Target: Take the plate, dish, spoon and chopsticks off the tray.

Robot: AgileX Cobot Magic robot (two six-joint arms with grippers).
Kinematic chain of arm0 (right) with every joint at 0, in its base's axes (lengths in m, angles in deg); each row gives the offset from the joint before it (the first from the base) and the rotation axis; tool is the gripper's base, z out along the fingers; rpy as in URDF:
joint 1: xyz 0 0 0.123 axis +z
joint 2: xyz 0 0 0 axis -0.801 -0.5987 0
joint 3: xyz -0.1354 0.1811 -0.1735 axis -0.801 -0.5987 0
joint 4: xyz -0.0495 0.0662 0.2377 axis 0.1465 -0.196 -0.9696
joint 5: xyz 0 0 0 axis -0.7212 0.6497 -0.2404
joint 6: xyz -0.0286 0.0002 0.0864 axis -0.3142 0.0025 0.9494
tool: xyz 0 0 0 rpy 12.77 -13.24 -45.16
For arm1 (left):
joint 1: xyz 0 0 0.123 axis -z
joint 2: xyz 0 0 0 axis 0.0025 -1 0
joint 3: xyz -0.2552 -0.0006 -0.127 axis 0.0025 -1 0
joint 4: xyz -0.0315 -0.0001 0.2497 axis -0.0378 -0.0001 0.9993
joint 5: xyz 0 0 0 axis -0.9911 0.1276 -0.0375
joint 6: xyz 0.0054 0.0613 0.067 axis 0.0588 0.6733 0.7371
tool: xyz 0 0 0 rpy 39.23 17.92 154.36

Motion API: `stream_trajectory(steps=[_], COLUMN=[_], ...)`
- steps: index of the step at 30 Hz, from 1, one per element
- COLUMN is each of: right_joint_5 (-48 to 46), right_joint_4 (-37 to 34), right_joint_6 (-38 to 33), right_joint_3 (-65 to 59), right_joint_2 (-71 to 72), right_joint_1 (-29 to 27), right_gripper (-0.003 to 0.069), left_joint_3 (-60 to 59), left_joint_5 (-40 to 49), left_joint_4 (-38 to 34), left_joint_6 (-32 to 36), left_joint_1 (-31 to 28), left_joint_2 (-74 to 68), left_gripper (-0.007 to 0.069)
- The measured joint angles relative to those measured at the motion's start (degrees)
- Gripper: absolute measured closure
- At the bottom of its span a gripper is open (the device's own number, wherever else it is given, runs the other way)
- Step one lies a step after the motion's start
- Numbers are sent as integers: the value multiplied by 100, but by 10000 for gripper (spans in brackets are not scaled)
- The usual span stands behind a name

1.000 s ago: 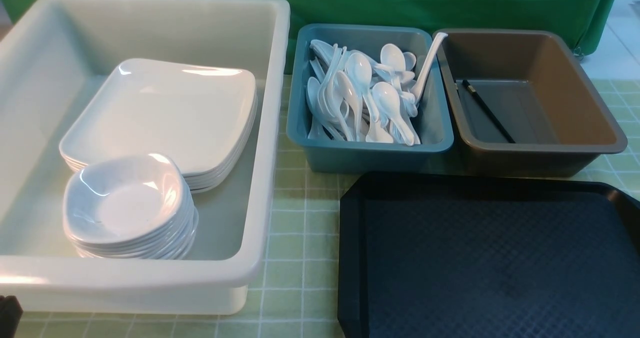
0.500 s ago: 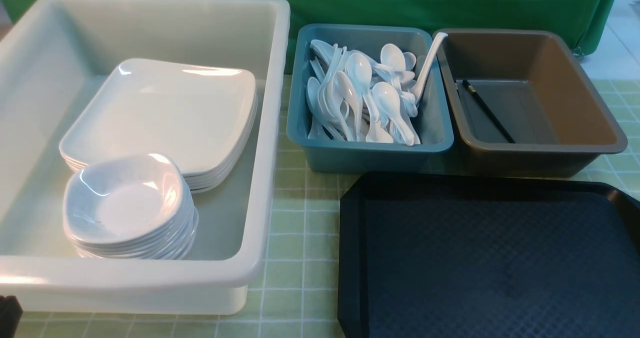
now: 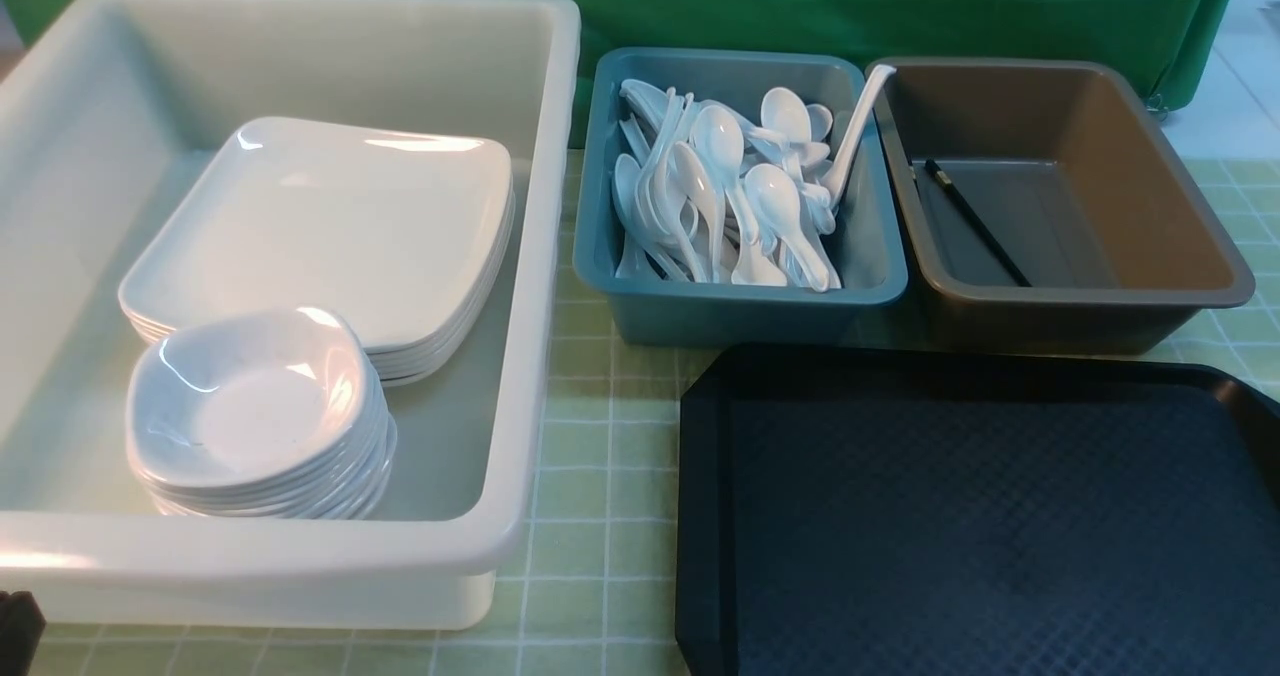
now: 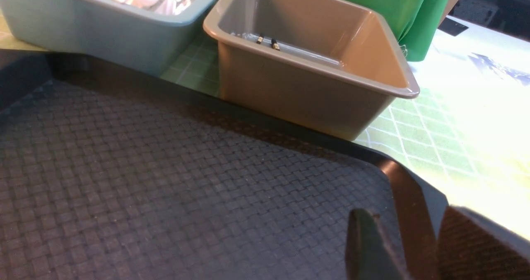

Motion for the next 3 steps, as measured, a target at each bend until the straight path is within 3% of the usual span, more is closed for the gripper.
stream_trajectory(steps=[3], right_joint_5=[0], right_joint_4=[0], right_joint_6=[0], right_joint_3=[0], right_joint_2=[0], right_joint_1=[0], right_gripper=[418], left_joint_3=[0], left_joint_5=[0], left_joint_4=[0], left_joint_6=[0], left_joint_1=[0], left_joint_2=[0], left_gripper=[634])
